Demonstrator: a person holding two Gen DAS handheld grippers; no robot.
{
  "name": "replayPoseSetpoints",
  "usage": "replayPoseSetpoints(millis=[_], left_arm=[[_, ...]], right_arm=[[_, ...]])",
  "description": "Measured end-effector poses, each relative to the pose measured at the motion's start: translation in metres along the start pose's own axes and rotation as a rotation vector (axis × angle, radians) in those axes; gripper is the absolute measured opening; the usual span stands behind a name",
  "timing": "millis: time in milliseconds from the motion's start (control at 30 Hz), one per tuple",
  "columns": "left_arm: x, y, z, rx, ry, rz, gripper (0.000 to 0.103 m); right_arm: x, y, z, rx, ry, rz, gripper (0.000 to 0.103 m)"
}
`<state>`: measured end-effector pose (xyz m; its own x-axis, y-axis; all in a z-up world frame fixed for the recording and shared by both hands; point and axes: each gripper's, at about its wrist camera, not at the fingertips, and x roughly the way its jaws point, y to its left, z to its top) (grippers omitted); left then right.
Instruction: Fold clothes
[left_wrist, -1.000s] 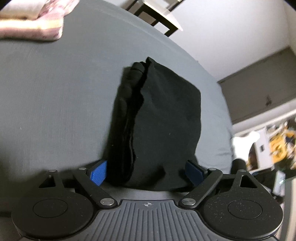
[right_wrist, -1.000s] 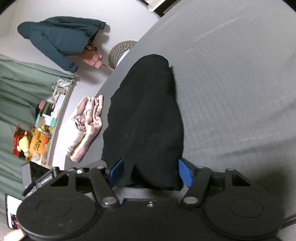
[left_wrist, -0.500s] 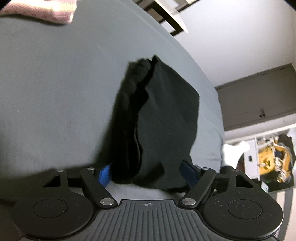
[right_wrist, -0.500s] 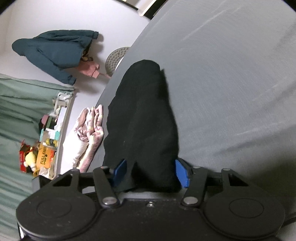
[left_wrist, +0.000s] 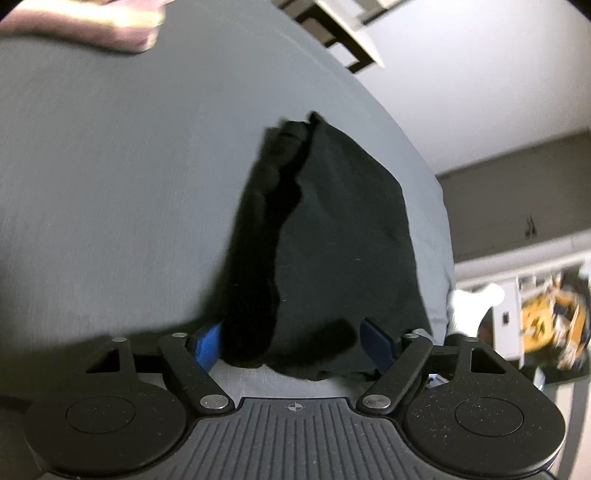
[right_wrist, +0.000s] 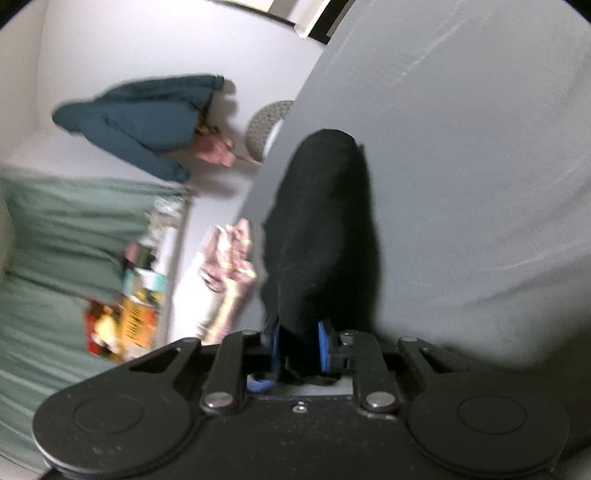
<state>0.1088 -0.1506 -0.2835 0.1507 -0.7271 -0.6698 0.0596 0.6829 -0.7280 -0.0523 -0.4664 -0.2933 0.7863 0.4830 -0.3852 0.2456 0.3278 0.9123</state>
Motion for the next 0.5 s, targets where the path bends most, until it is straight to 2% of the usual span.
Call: replayPoseSetpoints(millis=[133, 200, 367, 500], left_arm=[[0.0, 0.022, 0.002, -0.203, 0.008, -0.073, 0.078], [0.001, 0.029, 0.001, -0.262, 0.012, -0.104, 0.079], [0.007, 0.028, -0.005, -0.291, 0.034, -0.142, 0.086], [0.009, 0.021, -0.007, -0.251, 0.027, -0.138, 0.087]], right_arm=[[0.004, 0.004, 0.006, 0.054, -0.006, 0.092, 0.019], [0.006, 0.007, 0.009, 0.057, -0.009, 0.121, 0.019], [0.003, 0.005, 0.016, 0.089, -0.025, 0.154, 0.019], [-0.007, 0.001, 0.013, 0.061, -0.032, 0.075, 0.019]])
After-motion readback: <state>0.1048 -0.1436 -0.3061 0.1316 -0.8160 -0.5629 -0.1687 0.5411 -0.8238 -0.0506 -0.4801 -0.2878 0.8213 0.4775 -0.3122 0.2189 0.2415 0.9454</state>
